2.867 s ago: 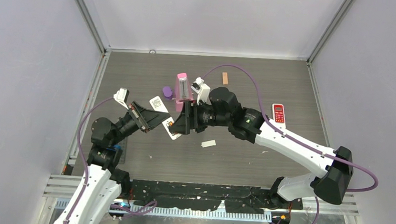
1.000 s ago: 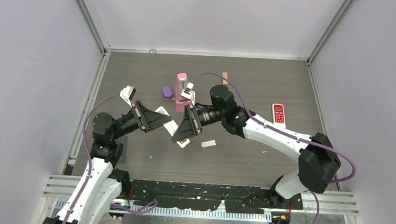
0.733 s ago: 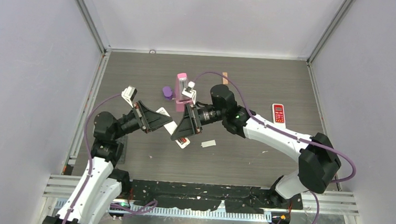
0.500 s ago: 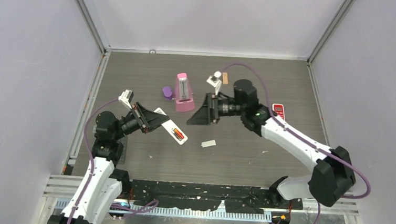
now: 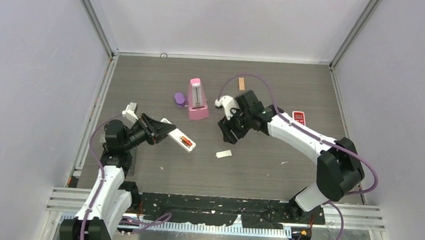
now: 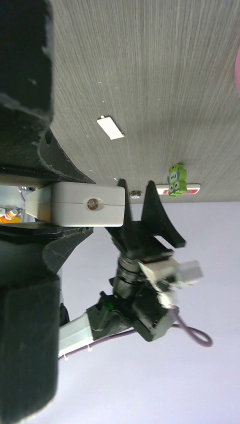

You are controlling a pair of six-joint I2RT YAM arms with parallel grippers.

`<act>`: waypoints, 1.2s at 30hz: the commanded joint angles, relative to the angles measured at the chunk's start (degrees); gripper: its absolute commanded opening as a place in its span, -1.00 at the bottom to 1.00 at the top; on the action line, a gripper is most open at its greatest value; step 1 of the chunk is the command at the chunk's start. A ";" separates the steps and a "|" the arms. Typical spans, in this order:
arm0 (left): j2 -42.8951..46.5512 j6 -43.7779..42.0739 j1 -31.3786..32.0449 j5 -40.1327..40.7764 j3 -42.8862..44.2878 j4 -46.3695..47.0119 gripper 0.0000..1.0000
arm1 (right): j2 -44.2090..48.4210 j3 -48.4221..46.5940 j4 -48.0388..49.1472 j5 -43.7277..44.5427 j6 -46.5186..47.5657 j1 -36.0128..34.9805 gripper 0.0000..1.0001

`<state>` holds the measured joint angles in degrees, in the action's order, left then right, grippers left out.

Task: Load the batteries into the remote control

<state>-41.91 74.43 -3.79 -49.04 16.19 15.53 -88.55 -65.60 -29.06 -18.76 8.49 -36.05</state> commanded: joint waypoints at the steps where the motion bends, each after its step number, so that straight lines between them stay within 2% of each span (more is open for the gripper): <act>1: -1.36 -2.35 -1.05 0.16 -0.34 1.32 -1.00 | 0.72 3.09 -3.01 6.26 22.67 -6.44 0.26; 8: -4.07 -2.32 -2.20 -0.64 -0.36 3.04 -1.00 | -6.66 4.67 -1.72 10.97 30.38 -11.79 0.24; 18: -6.82 -2.35 -3.90 -2.30 -0.07 4.63 -1.00 | -13.11 4.66 1.80 16.52 37.39 -12.77 0.13; 23: -7.99 -2.37 -5.09 -3.53 -0.12 5.41 -1.00 | -15.31 2.56 0.60 14.75 38.08 -12.84 0.11; 30: -8.70 -2.61 -6.40 -4.91 -0.08 5.93 -1.00 | -18.93 -0.54 -7.89 10.46 39.83 -12.83 0.10; 34: -8.93 -2.63 -7.01 -5.66 -0.17 6.00 -1.00 | -20.48 -1.28 -9.04 9.99 39.92 -12.81 0.09; 36: -8.91 -2.62 -7.26 -5.91 -0.10 6.05 -1.00 | -21.12 -1.54 -9.88 9.94 40.00 -12.81 0.00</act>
<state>-50.81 72.79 -10.26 -52.51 15.70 17.76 -105.45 -68.12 -35.14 -7.38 47.00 -48.64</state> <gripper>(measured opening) 0.256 0.539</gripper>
